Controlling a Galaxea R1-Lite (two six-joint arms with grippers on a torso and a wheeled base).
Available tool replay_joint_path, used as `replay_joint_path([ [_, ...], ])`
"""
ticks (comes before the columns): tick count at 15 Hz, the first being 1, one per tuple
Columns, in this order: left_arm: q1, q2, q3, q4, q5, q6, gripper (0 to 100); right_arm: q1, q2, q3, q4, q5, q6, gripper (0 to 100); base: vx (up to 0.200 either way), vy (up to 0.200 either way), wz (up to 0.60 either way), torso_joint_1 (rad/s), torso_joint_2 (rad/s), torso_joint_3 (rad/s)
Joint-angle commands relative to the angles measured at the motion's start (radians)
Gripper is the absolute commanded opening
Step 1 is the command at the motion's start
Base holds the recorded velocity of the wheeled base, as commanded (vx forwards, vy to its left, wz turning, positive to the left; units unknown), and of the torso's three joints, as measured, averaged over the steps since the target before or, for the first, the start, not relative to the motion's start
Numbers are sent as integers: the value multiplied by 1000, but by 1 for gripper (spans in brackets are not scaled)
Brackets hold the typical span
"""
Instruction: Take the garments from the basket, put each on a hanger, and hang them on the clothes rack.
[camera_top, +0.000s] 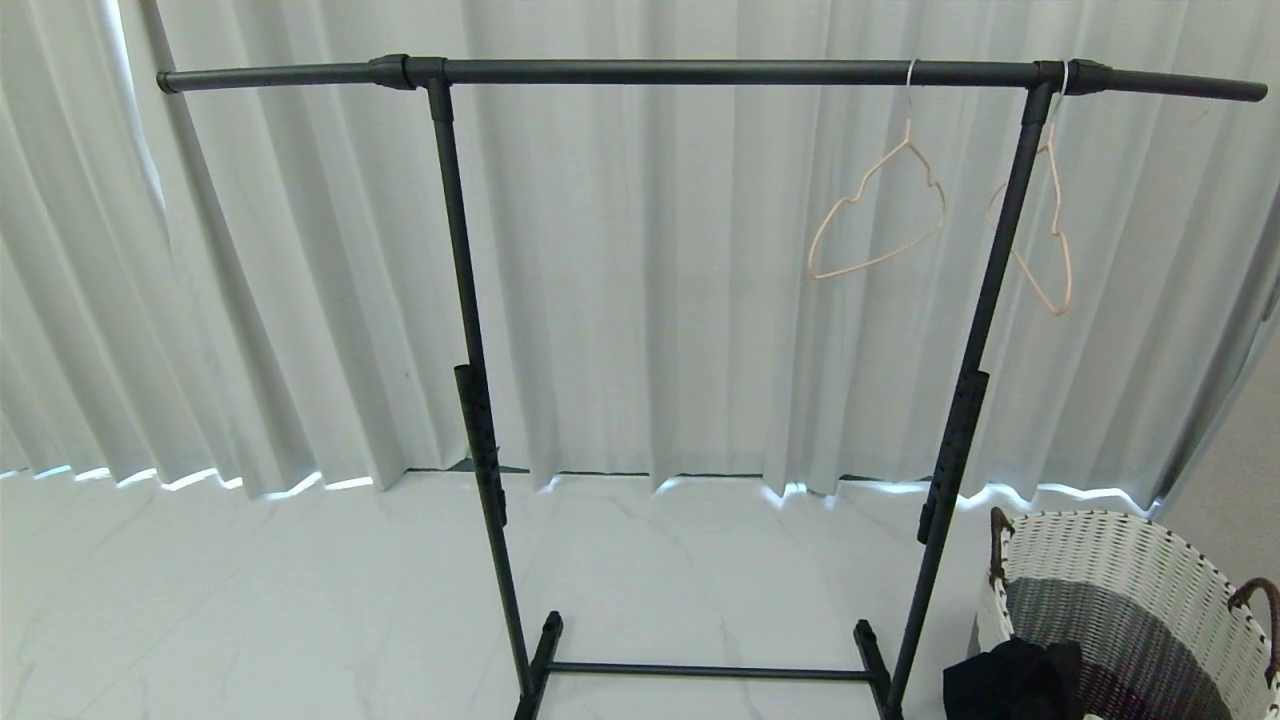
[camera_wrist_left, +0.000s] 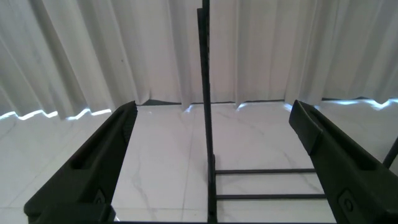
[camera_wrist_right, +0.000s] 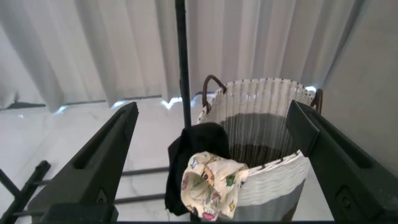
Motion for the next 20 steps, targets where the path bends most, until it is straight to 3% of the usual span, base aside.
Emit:
replay_joint_path([
  [1, 0, 0, 0, 0, 0, 1, 100, 0, 0, 2, -7, 1, -5, 100, 0, 0, 0, 0, 0, 0],
  [2, 0, 0, 0, 0, 0, 1, 100, 0, 0, 0, -7, 2, -25, 100, 0, 0, 0, 0, 0, 0],
  [4, 0, 0, 0, 0, 0, 3, 100, 22, 95, -136, 22, 136, -39, 100, 0, 0, 0, 0, 0, 0],
  [6, 0, 0, 0, 0, 0, 4, 100, 72, 411, -296, 59, 129, -62, 100, 0, 0, 0, 0, 0, 0],
  [7, 0, 0, 0, 0, 0, 4, 100, 65, 581, -347, 84, 129, -111, 100, 0, 0, 0, 0, 0, 0],
  [8, 0, 0, 0, 0, 0, 4, 100, 42, 754, -400, 107, 128, -202, 100, 0, 0, 0, 0, 0, 0],
  [11, 0, 0, 0, 0, 0, 4, 100, -132, 1227, -466, 87, 120, -702, 100, 0, 0, 0, 0, 0, 0],
  [13, 0, 0, 0, 0, 0, 3, 100, -179, 1354, -463, 1, 116, -843, 100, 0, 0, 0, 0, 0, 0],
  [20, 0, 0, 0, 0, 0, 6, 100, -148, 1552, -359, -7, 93, -946, 100, 0, 0, 0, 0, 0, 0],
])
